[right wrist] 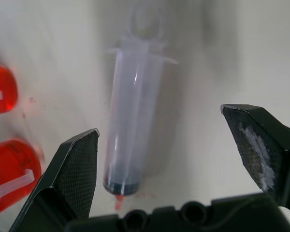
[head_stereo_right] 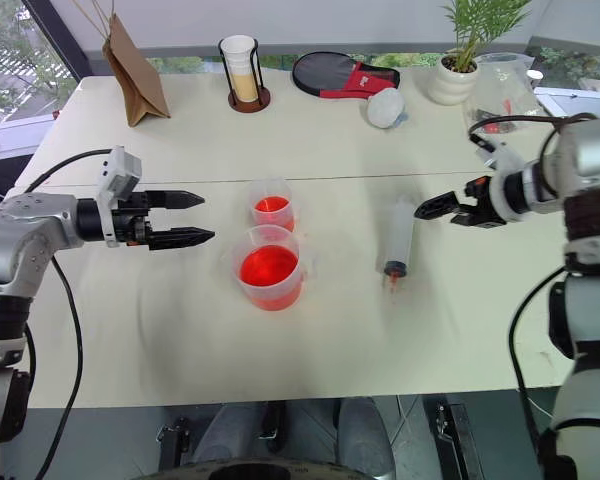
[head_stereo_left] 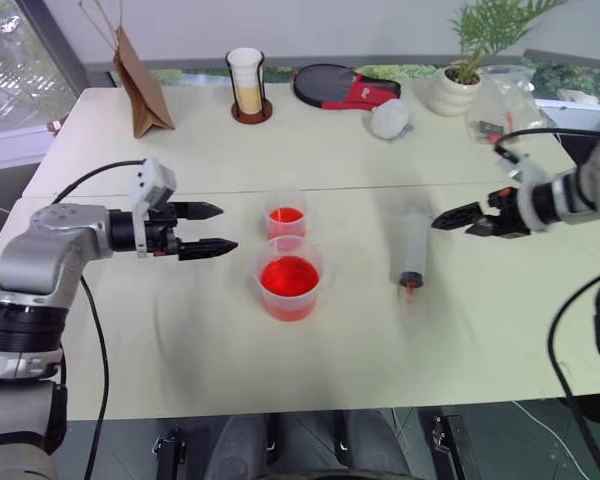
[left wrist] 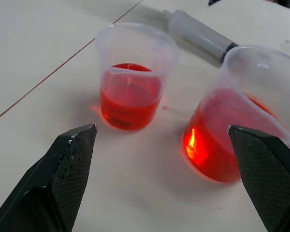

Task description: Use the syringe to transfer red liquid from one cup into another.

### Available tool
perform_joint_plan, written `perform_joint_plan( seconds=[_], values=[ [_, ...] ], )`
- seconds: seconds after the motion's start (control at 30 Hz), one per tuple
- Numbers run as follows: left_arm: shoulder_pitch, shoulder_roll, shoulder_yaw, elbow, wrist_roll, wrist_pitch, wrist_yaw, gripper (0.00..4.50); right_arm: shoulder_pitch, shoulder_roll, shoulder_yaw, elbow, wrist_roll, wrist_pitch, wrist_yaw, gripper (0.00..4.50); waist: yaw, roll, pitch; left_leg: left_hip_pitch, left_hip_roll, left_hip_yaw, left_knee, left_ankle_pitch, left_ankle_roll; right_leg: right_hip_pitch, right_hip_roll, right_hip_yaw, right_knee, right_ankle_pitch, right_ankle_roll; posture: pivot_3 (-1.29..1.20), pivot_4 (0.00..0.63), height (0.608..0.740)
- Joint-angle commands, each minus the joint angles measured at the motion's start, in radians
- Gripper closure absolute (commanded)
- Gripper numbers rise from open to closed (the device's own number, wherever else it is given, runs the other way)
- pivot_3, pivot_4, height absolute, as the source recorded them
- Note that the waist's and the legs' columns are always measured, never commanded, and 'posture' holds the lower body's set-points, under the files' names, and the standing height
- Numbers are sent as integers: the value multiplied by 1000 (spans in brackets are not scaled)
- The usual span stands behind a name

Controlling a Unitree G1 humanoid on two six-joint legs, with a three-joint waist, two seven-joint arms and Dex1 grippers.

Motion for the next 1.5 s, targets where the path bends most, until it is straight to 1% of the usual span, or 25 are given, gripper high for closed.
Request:
perform_joint_plan(
  seconds=[0.03,0.17,0.27,0.37,0.47,0.5,0.53,0.57,0.63,0.73,0.77,0.83,0.87,0.93,0.97,1.0,1.07,1.2,1.27,1.33,1.4,1.5],
  values=[
    [-6,-5,6,-37,6,-24,1,34,-81,49,37,109,-56,-52,12,0,0,0,0,0,0,0,0,0,0,0,0,0,0,0,0,0,150,740],
    [28,-13,5,-62,13,-34,11,34,-132,152,90,243,-130,-143,33,0,-1,0,0,0,-1,1,3,0,1,0,0,0,3,0,0,0,150,740],
    [46,-17,12,-83,14,-31,25,34,-145,199,141,313,-203,-215,53,0,1,0,0,0,-1,1,10,-1,2,0,1,-1,12,0,0,0,150,740],
    [62,-22,21,-101,11,-29,44,0,-149,236,167,371,-266,-269,67,842,2,0,0,0,-1,0,13,-1,3,1,3,-1,13,0,0,0,150,740],
    [75,-35,20,-107,13,-35,65,0,-164,267,144,417,-301,-296,58,2365,-2,0,0,0,-1,0,14,-2,3,2,3,-1,13,0,0,0,150,740],
    [81,-37,19,-110,16,-39,70,0,-175,273,133,425,-303,-290,62,2740,-3,0,0,1,-1,0,14,-2,3,2,3,-1,14,0,0,0,150,740],
    [85,-38,19,-111,17,-42,73,0,-188,277,121,432,-303,-279,69,3074,-3,0,0,2,-1,0,14,-2,3,3,3,-1,14,0,0,0,150,740],
    [88,-37,20,-110,18,-44,74,0,-201,278,110,436,-303,-268,74,3165,-3,0,0,2,-1,0,14,-2,3,3,4,-1,14,0,0,0,150,740],
    [89,-35,32,-100,15,-47,76,0,-237,272,70,436,-298,-250,70,3166,-1,0,0,2,-1,0,14,-1,3,2,4,-1,14,0,0,0,150,740],
    [73,-32,48,-69,11,-53,76,0,-321,242,-33,395,-251,-276,102,3166,-2,1,1,2,-1,0,14,-1,3,2,3,-1,14,0,0,0,150,740],
    [65,-30,52,-56,10,-56,71,0,-343,229,-54,364,-237,-288,132,3166,-2,2,1,2,-1,0,13,-1,3,1,4,-1,14,0,0,0,150,740],
    [19,-35,61,-6,3,-56,62,0,-329,186,-191,156,-141,-401,190,3166,-1,1,1,2,-1,0,13,-1,3,1,4,-1,15,0,0,0,150,740],
    [-6,-37,65,23,-2,-57,55,0,-294,166,-229,35,-103,-421,220,3166,2,2,2,2,0,0,13,-1,3,1,5,-1,14,0,0,0,150,740],
    [-67,-44,65,84,-5,-59,37,0,-140,136,-253,-239,-89,-568,248,3166,6,-1,0,1,0,-1,13,-1,3,1,5,-2,15,0,0,0,150,740],
    [-93,-45,63,113,-3,-64,25,0,-76,146,-281,-334,-82,-640,231,3166,7,-6,-3,1,0,-3,13,-2,3,2,6,-3,15,0,1,0,150,740],
    [-120,-48,58,142,1,-67,14,0,-30,168,-330,-406,-54,-654,201,3166,6,-8,-4,1,0,-7,14,-2,3,4,8,-3,14,1,2,0,150,740],
    [-184,-55,44,209,16,-77,-15,0,33,256,-457,-529,58,-609,129,3166,3,-9,-4,2,0,-5,15,-2,3,6,7,-2,15,2,3,0,150,740],
    [-286,-67,10,307,53,-105,-63,0,153,408,-569,-760,225,-590,29,3166,2,-7,-3,2,0,-3,16,-1,4,5,7,-1,16,2,4,0,150,740],
    [-335,-74,-1,350,67,-116,-88,0,210,490,-593,-851,309,-565,-32,3166,2,-8,-3,2,0,-4,15,-1,3,3,7,-1,19,2,4,0,150,740],
    [-377,-79,-7,382,77,-121,-111,0,278,543,-576,-929,355,-558,-71,3166,2,-8,-3,2,1,-6,16,-1,3,3,8,-1,22,2,4,0,150,740],
    [-406,-80,-8,399,83,-117,-126,0,338,568,-549,-983,378,-566,-94,3166,2,-8,-3,2,0,-6,16,-1,3,3,8,-1,22,2,3,0,150,740],
    [-432,-68,-1,390,72,-89,-156,0,436,582,-479,-1034,360,-626,-94,3166,2,-8,-3,2,0,-5,16,-2,5,4,8,-1,22,2,3,0,150,740]
  ],
)
